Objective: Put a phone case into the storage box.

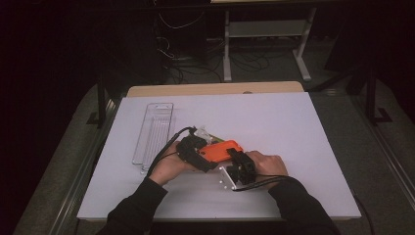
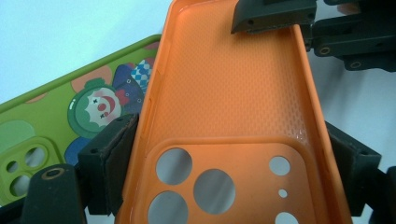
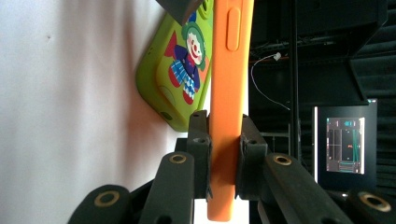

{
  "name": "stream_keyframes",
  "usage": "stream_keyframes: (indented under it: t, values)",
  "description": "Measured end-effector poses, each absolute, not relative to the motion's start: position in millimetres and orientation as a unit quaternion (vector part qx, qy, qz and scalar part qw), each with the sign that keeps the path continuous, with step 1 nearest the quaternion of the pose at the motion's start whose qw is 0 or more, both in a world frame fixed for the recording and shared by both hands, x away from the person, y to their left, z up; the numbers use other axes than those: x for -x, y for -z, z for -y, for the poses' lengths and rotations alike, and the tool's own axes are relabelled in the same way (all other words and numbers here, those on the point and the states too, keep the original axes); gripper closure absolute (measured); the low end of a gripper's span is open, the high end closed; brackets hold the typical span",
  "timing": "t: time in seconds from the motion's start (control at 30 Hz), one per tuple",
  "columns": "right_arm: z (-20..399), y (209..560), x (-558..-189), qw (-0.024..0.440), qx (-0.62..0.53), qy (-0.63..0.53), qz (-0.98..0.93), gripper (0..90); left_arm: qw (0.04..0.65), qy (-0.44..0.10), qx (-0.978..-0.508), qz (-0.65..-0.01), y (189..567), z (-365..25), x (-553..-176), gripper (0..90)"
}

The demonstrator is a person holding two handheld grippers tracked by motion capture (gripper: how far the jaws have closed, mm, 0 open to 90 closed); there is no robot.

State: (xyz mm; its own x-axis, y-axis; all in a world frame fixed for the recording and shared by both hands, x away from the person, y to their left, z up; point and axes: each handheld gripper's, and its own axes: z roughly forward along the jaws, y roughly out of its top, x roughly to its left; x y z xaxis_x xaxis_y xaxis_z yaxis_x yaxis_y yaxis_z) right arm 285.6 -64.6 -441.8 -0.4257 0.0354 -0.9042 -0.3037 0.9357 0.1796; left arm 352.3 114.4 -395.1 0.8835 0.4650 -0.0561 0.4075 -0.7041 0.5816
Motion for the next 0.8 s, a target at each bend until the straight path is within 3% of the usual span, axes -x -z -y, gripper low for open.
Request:
stream_keyframes:
  t: [0.2,0.43,0.8]
  values:
    - [65,442,-284,0.54,0.086,-0.161,-0.822,78.3,0.317,-0.057,-0.918,-0.233,394,-116,-351,13.6]
    - [66,440,-283,0.545,0.083,-0.162,-0.818,78.3,0.34,-0.048,-0.907,-0.243,389,-122,-352,0.0]
    - [75,435,-287,0.54,0.065,-0.155,-0.825,78.3,0.362,-0.043,-0.898,-0.246,378,-140,-354,0.0]
